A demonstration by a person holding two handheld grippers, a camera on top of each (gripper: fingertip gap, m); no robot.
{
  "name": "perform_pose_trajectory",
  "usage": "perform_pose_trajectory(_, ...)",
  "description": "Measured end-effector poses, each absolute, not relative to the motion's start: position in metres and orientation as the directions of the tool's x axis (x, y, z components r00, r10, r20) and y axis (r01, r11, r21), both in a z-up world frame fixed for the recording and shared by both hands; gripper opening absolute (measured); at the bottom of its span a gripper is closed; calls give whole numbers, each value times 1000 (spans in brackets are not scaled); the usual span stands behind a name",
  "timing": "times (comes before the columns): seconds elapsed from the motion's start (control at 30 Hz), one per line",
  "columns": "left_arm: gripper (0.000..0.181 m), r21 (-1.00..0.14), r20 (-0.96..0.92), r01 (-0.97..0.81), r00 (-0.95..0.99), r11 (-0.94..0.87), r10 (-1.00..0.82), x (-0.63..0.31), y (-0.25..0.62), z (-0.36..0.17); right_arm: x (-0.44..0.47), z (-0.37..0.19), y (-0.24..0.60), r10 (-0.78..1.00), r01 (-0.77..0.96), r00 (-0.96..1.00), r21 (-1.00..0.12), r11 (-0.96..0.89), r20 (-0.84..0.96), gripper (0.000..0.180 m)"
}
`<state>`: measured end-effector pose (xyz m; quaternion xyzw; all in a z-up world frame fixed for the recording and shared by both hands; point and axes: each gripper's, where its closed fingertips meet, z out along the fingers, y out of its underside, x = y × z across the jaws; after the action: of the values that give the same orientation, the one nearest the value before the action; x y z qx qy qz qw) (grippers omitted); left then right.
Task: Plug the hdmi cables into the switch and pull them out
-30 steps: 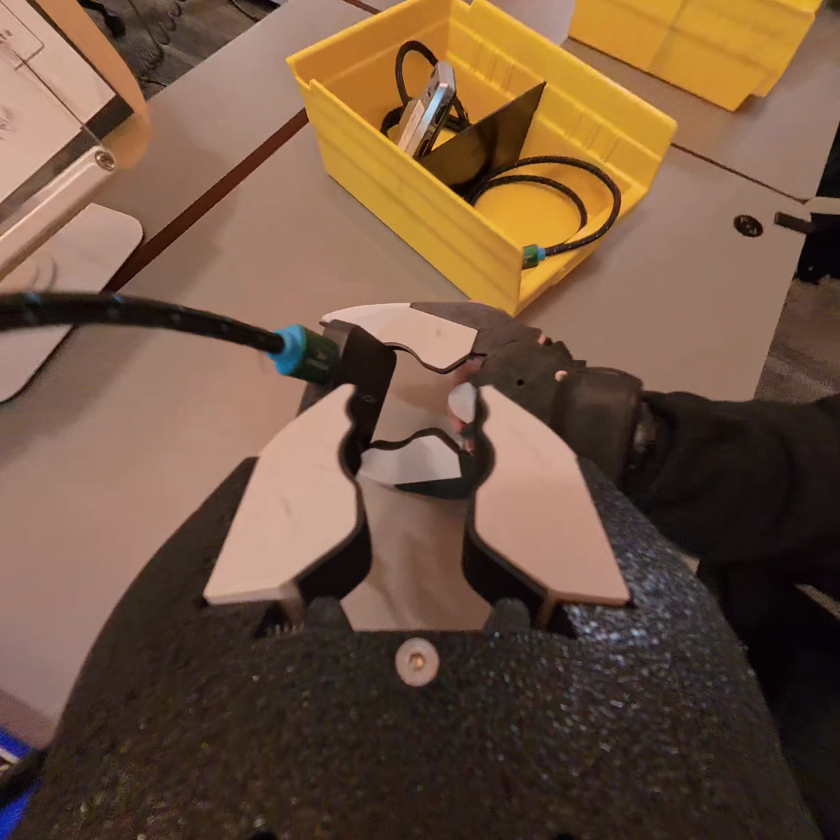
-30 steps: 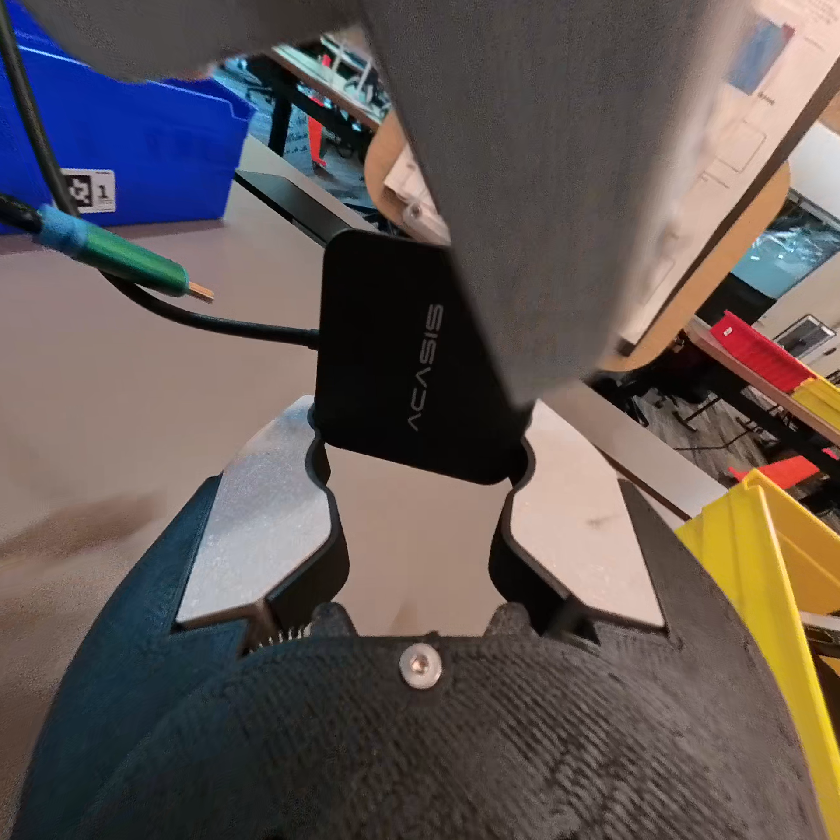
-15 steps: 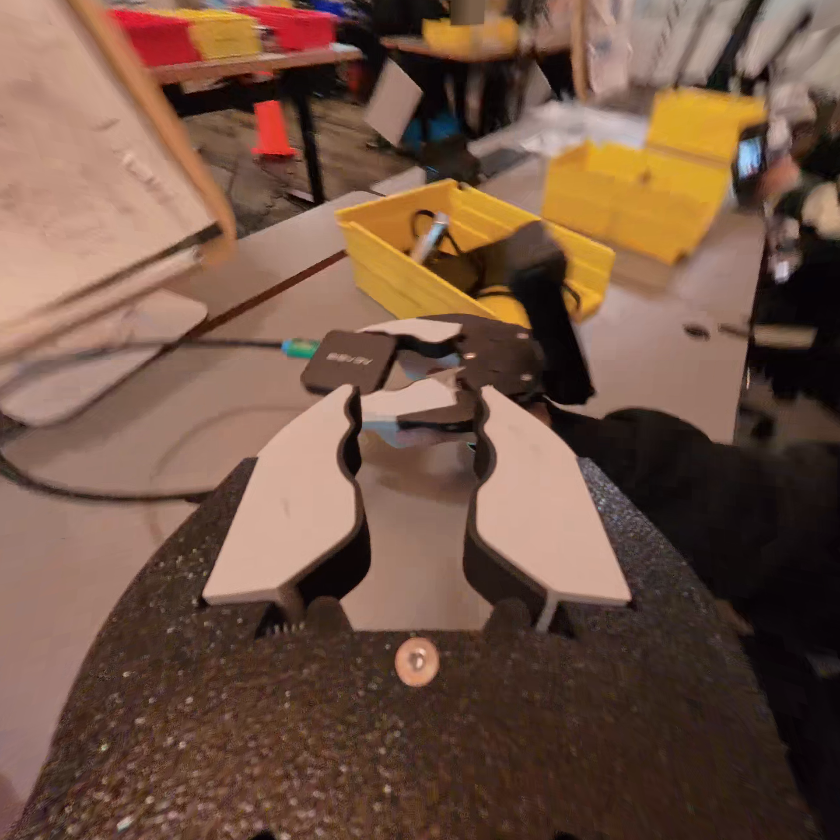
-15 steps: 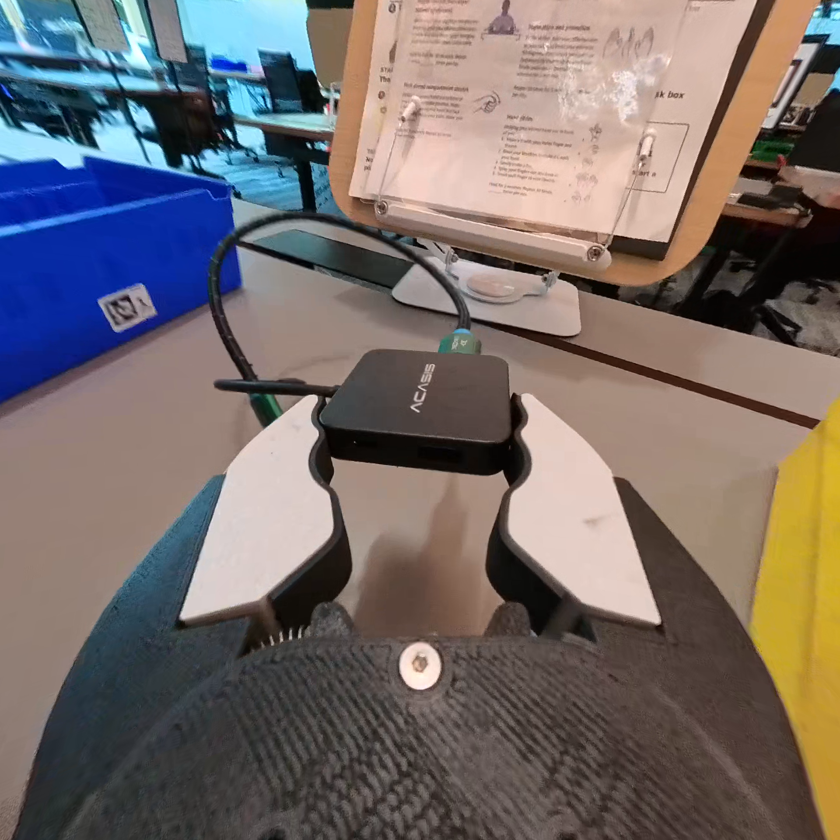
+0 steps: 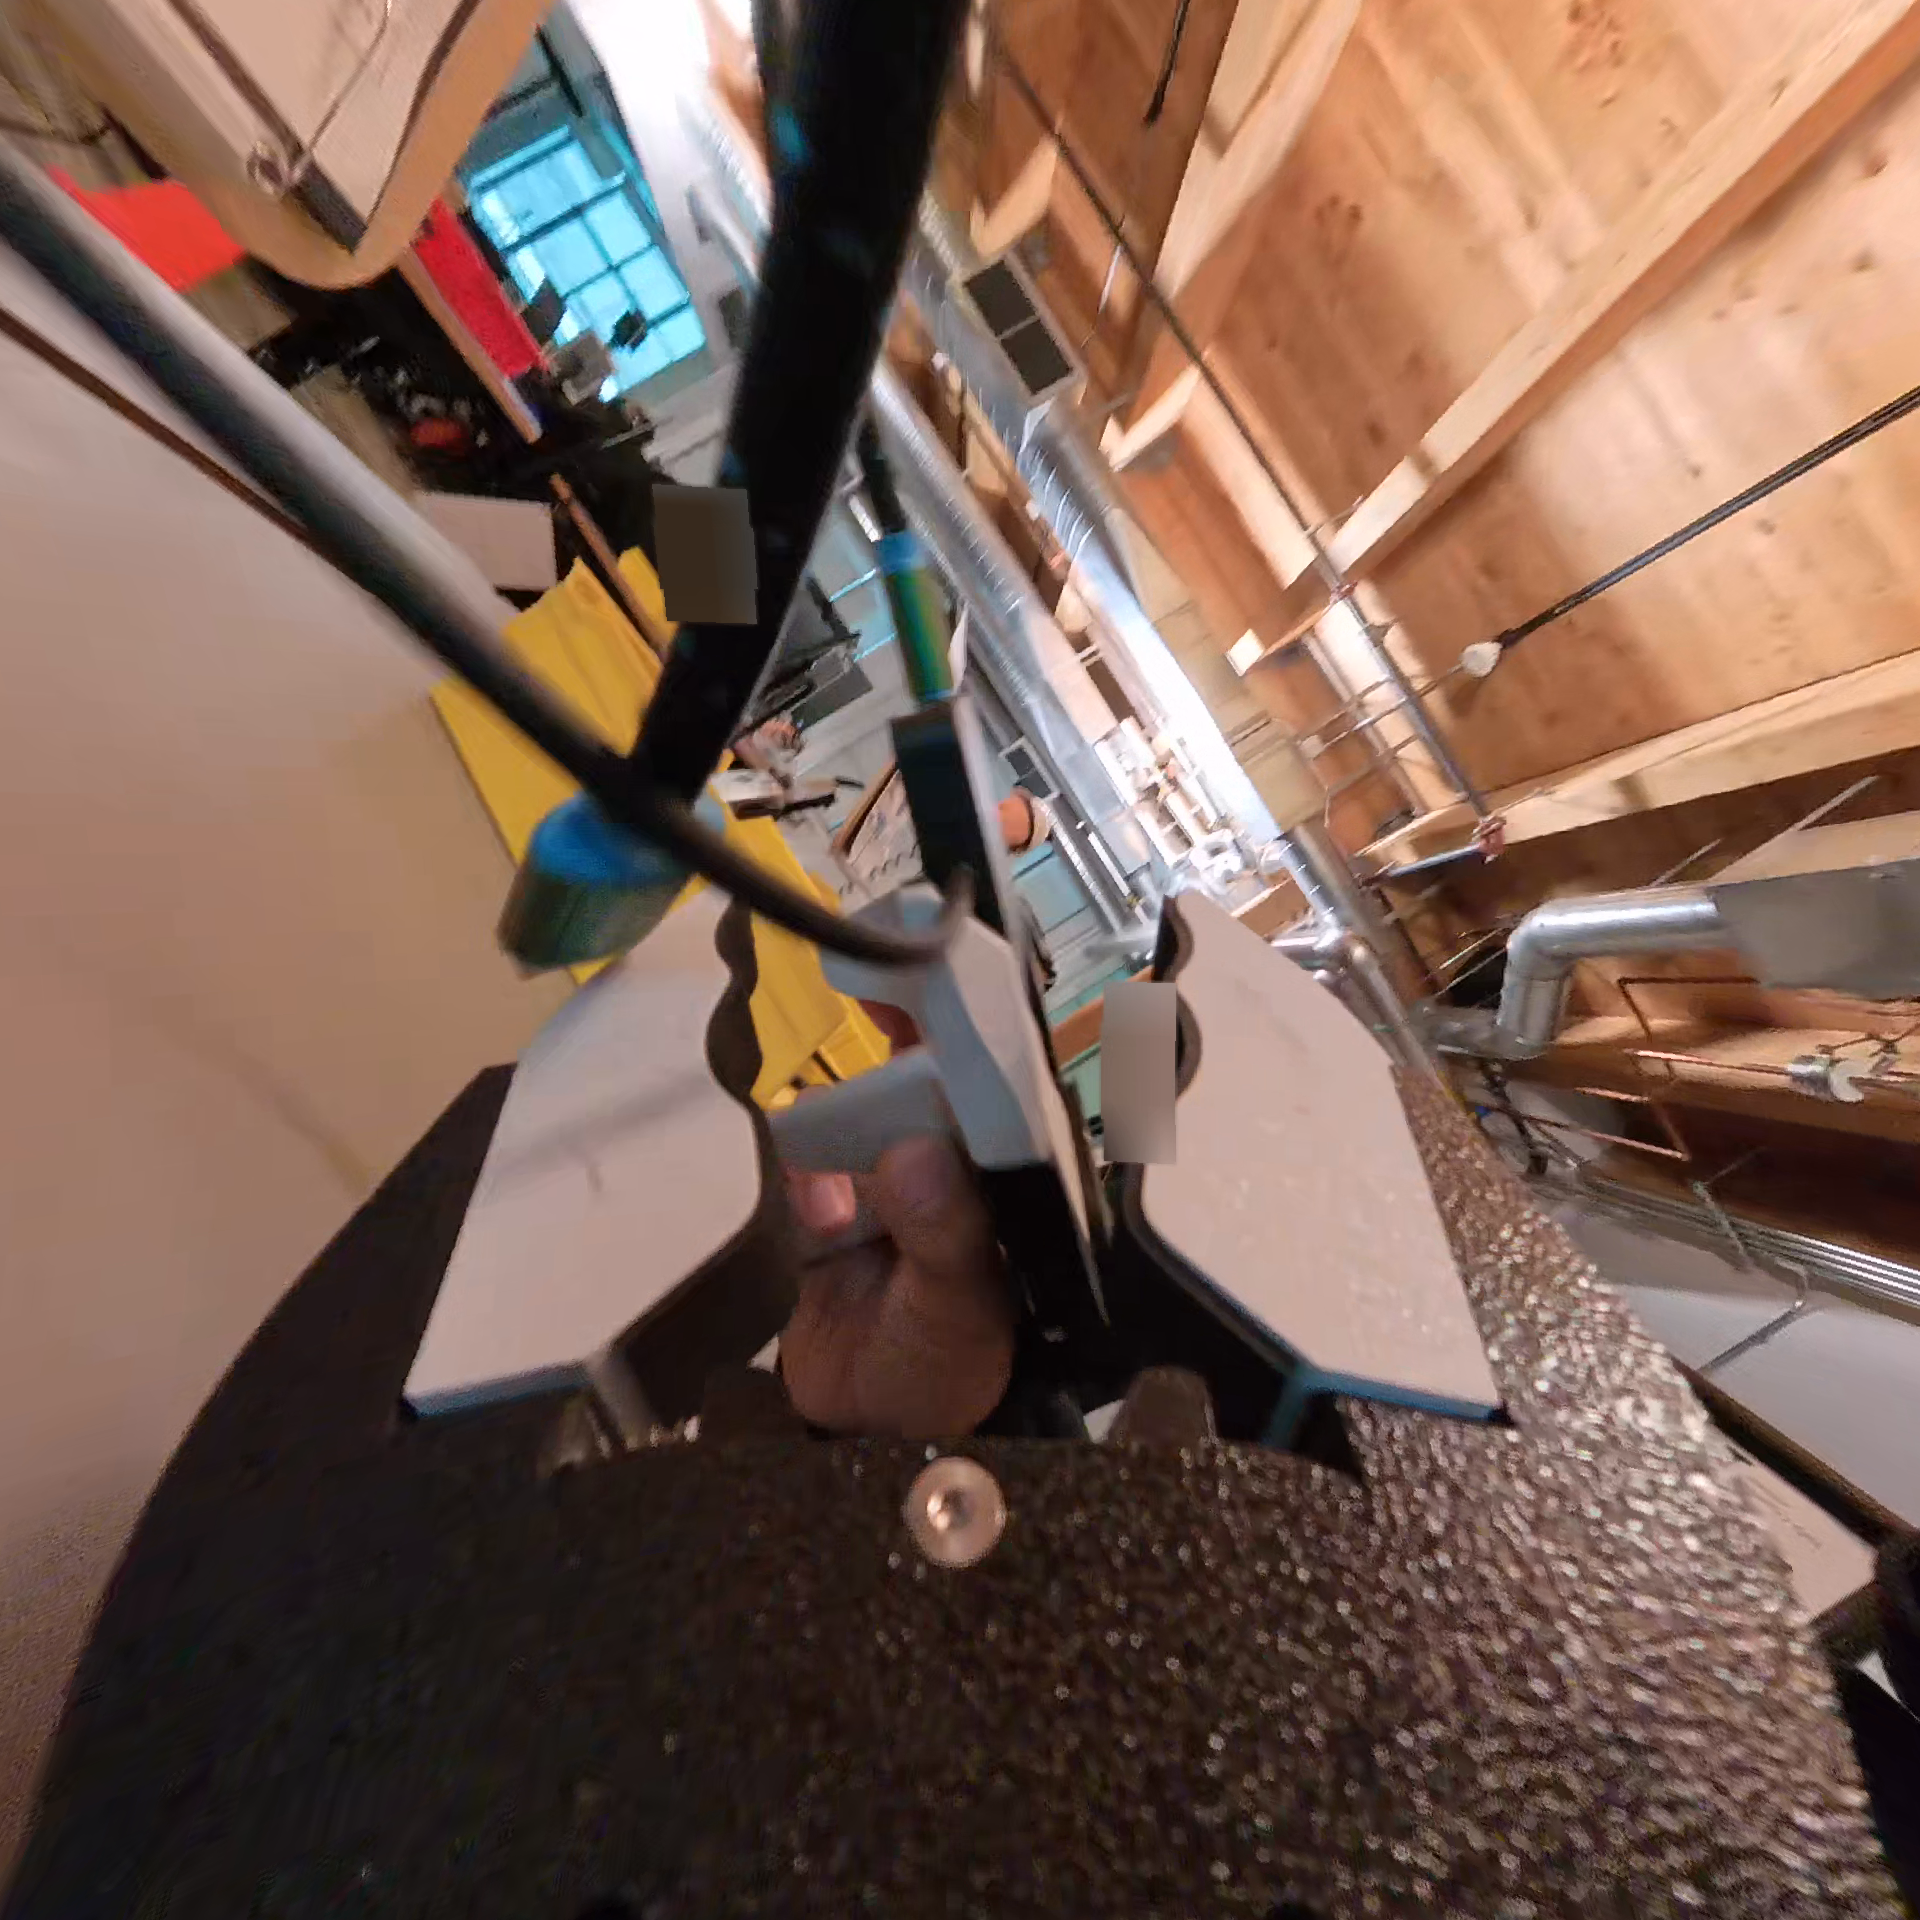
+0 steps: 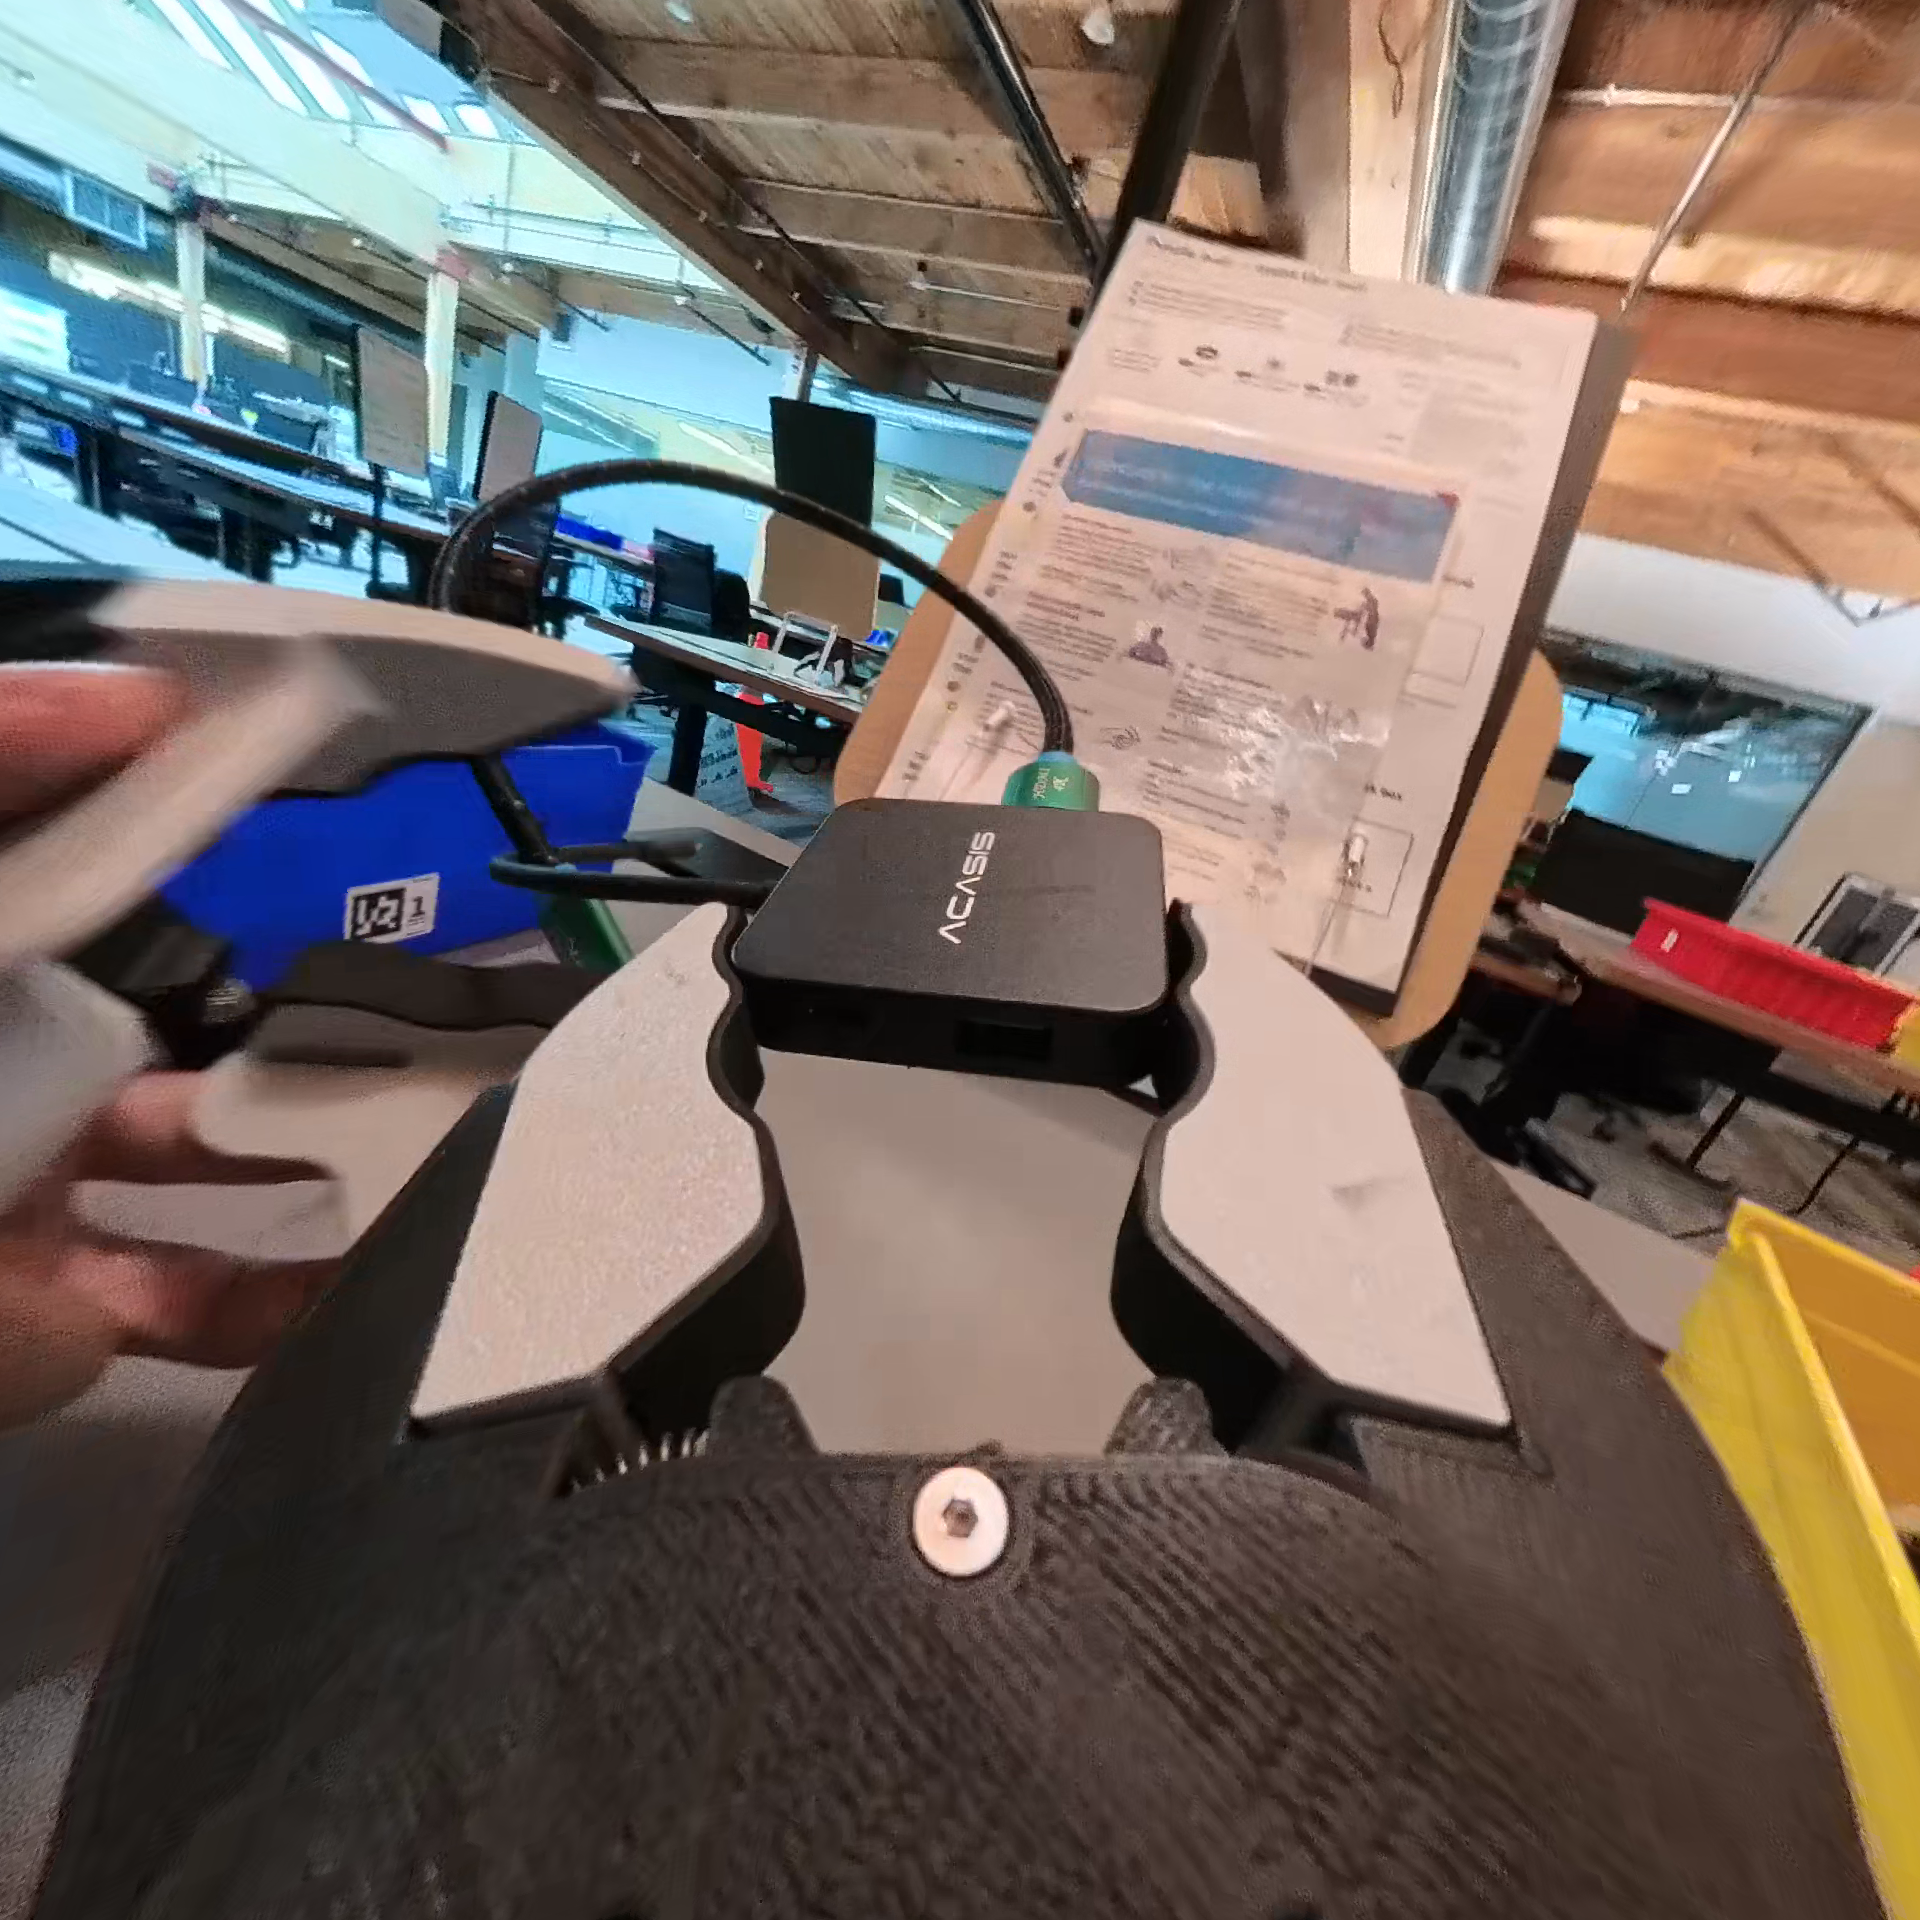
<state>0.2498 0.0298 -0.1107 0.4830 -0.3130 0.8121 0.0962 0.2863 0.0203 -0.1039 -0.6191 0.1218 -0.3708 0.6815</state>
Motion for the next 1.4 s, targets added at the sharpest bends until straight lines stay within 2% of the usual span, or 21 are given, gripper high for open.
perform_pose_trajectory(0.07, 70, -394, 856, -489, -503, -778, -118, 259, 22, -110, 277, -105, 29, -626, 393, 703, -918, -53, 337, 76)
perform_pose_trajectory(0.13, 60, -342, 869, -519, -492, -783, -54, 265, 20, -109, 271, -108, 35, -604, 421, 699, -903, -85, 383, 76)
perform_pose_trajectory(0.17, 40, -341, 871, -525, -488, -780, -53, 268, 21, -112, 270, -107, 36, -605, 439, 689, -894, -90, 399, 76)
perform_pose_trajectory(0.23, 30, -390, 842, -520, -535, -760, -66, 266, 25, -111, 272, -112, 37, -585, 444, 684, -885, -141, 436, 76)
perform_pose_trajectory(0.3, 19, -370, 860, -553, -507, -747, -51, 265, 28, -114, 272, -119, 41, -542, 409, 736, -905, -121, 405, 75)
perform_pose_trajectory(0.37, 14, -390, 855, -565, -515, -727, -58, 264, 35, -115, 266, -124, 46, -428, 447, 781, -886, -124, 454, 77)
perform_pose_trajectory(0.43, 14, -439, 840, -561, -534, -702, -98, 261, 44, -113, 255, -133, 44, -265, 496, 819, -860, -120, 509, 88)
perform_pose_trajectory(0.5, 14, -498, 819, -606, -564, -621, -106, 253, 47, -109, 254, -144, 35, -153, 388, 902, -913, -124, 404, 93)
perform_pose_trajectory(0.57, 14, -548, 810, -687, -579, -478, -96, 239, 42, -111, 251, -136, 27, -51, 150, 987, -988, -30, 151, 98)
perform_pose_trajectory(0.63, 13, -584, 803, -748, -588, -316, -94, 225, 36, -117, 244, -118, 19, 108, -150, 984, -985, 90, -140, 83)
perform_pose_trajectory(0.7, 14, -613, 790, -769, -600, -181, -123, 215, 33, -123, 234, -114, 15, 263, -343, 913, -936, 80, -312, 53)
perform_pose_trajectory(0.87, 14, -658, 732, -751, -655, 54, -186, 202, 21, -136, 215, -129, 28, 349, -436, 836, -899, -44, -422, 42)
perform_pose_trajectory(0.9, 14, -660, 722, -746, -662, 87, -199, 201, 20, -140, 208, -129, 28, 382, -427, 827, -903, -52, -413, 25)
perform_pose_trajectory(0.93, 12, -663, 714, -741, -669, 106, -209, 201, 21, -142, 206, -131, 29, 384, -419, 827, -906, -64, -410, 21)
perform_pose_trajectory(1.0, 14, -667, 699, -734, -677, 131, -232, 203, 23, -144, 207, -137, 31, 367, -423, 826, -901, -97, -427, 19)
perform_pose_trajectory(1.07, 14, -717, 632, -681, -724, 147, -276, 208, 26, -146, 212, -138, 34, 359, -481, 797, -870, -108, -485, 16)
perform_pose_trajectory(1.2, 20, -803, 561, -595, -743, -23, -364, 231, 32, -127, 231, -119, 38, 373, -691, 680, -722, 38, -632, 14)
perform_pose_trajectory(1.3, 44, -870, 480, -471, -747, -142, -461, 245, 39, -114, 249, -105, 33, 386, -786, 610, -589, 186, -692, 15)
perform_pose_trajectory(1.4, 72, -946, 312, -290, -694, -144, -649, 257, 50, -114, 278, -99, 19, 390, -841, 532, -417, 344, -752, 14)
